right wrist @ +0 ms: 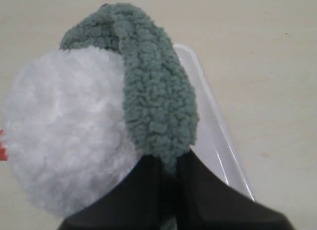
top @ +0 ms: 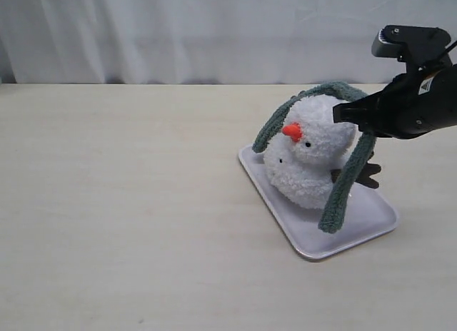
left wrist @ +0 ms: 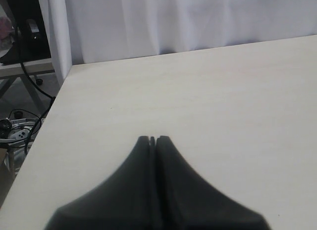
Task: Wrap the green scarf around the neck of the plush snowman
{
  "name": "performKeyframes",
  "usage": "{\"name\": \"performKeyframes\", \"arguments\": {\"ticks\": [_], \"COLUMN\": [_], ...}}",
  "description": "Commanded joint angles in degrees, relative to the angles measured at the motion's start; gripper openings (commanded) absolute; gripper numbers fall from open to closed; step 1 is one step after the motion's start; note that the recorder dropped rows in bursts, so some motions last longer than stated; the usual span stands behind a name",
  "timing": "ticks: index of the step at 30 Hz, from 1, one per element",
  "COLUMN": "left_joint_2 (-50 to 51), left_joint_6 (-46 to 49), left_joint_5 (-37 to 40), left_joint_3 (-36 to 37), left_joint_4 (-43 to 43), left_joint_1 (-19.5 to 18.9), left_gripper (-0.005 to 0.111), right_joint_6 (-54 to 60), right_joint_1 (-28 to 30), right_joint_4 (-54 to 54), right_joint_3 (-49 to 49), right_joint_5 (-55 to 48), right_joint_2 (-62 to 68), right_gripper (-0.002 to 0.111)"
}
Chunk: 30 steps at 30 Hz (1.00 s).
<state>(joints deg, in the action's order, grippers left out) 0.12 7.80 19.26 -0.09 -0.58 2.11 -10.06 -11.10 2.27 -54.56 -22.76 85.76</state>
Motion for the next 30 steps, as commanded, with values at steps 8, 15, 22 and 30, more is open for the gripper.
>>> {"name": "performKeyframes", "arguments": {"ticks": [8,15,22,30], "left_joint_2": [-0.12,-0.12,-0.12,-0.12], "left_joint_6": [-0.11,-0.11,-0.11,-0.11], "left_joint_5": [-0.72,-0.72,-0.72,-0.72], "left_joint_3": [0.09,0.09,0.09,0.09], "left_joint_4": [0.02,0.02,0.02,0.02], "left_joint_1": [0.59,0.59,0.59,0.59], "left_gripper": [0.000,0.000,0.000,0.000], "right_joint_6": [-0.21,-0.21,0.28,1.53], "right_joint_1": [0.32,0.32,0.32,0.32], "right_joint_4": [-1.85,-1.85,-1.85,-1.85], "right_joint_3": [0.03,0.00,0.00,0.00], "right_joint_5": [-1.13,-1.25,-2.78,-8.38], "right_joint_2": [6.53,4.80,0.74,-3.67], "right_gripper": [0.027,0.039,0.051,0.053]}}
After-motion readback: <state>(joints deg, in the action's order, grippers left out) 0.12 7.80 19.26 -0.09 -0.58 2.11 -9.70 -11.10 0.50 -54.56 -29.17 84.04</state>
